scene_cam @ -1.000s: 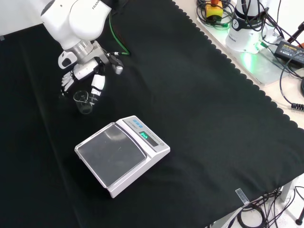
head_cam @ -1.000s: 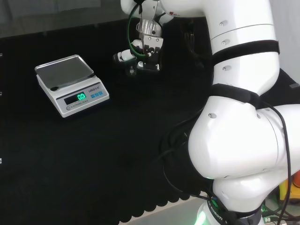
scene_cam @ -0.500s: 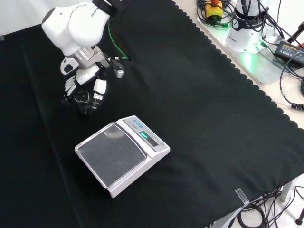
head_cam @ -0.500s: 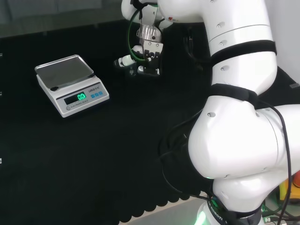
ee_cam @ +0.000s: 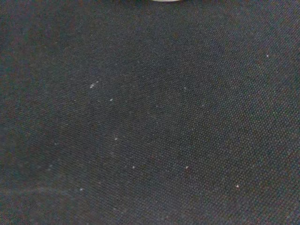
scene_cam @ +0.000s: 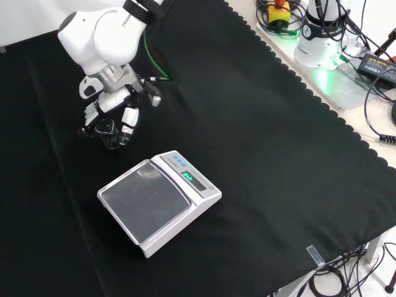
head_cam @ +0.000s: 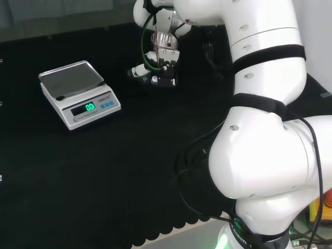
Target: Pick up the beaker.
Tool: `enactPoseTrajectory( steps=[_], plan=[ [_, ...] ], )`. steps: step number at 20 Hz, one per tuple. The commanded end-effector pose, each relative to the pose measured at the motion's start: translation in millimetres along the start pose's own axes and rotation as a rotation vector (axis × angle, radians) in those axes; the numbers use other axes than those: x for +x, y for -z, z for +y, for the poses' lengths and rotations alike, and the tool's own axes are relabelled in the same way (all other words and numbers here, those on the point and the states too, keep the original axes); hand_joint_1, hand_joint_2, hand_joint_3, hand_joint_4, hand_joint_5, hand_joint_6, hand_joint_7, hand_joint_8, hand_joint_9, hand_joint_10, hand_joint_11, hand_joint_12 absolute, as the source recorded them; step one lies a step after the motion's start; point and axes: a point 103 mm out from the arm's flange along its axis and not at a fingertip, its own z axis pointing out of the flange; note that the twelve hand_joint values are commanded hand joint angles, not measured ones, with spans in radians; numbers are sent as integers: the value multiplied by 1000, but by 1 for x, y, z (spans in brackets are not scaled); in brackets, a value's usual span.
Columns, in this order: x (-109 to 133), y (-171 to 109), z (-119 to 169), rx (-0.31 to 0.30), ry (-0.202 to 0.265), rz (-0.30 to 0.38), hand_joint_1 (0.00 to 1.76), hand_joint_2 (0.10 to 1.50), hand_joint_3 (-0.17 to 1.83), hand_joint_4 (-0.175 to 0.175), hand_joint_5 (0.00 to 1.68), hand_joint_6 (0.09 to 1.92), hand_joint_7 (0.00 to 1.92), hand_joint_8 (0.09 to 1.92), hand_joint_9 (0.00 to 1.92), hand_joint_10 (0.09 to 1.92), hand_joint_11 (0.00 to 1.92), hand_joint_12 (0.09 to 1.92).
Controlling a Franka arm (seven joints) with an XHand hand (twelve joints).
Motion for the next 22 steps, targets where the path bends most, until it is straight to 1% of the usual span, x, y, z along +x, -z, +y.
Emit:
enactPoseTrajectory(
  steps=[1,2,3,5,6,7,8,9,10,11,14,16,18,19,20,22],
  plan=[
    [-2,5,-1,-181,-12,-22,631,890,140,-98,558,113,549,843,689,771,389,1419],
    [-2,7,-2,-206,-12,-28,672,891,149,-99,611,170,641,821,818,718,474,1389],
    [-2,9,-4,-233,-11,-35,716,889,162,-101,678,269,735,795,944,659,560,1357],
    [-1,15,-8,-293,-8,-54,804,876,204,-103,836,475,918,743,1163,557,708,1290],
    [-1,19,-10,-327,-3,-63,849,862,234,-103,948,536,1038,706,1289,513,780,1260],
    [0,24,-14,-359,3,-70,941,864,255,-3,1059,592,1175,650,1407,469,853,1225],
    [1,28,-17,-390,7,-73,1013,854,282,78,1148,601,1294,587,1503,428,911,1199],
    [1,33,-21,-422,12,-73,1062,821,338,126,1221,573,1399,522,1586,384,965,1168],
    [2,38,-24,-450,16,-74,1094,769,422,152,1276,543,1486,458,1653,337,1011,1139],
    [3,43,-28,-473,20,-74,1114,719,506,165,1310,532,1550,399,1706,290,1044,1117],
    [6,61,-40,-525,32,-76,1142,618,683,175,1346,552,1683,271,1814,173,1133,1051],
    [9,76,-49,-546,39,-76,1150,594,728,159,1349,567,1725,219,1855,124,1171,1025],
    [11,90,-57,-550,50,-81,1155,585,745,143,1351,573,1744,197,1873,102,1192,1012],
    [12,98,-61,-539,62,-85,1157,583,750,134,1351,575,1751,189,1879,95,1200,1006],
    [13,108,-65,-511,77,-91,1158,581,752,129,1352,576,1755,185,1883,91,1204,1002],
    [15,129,-74,-438,113,-108,1159,579,756,125,1352,577,1763,183,1889,87,1208,1000]
  ],
)
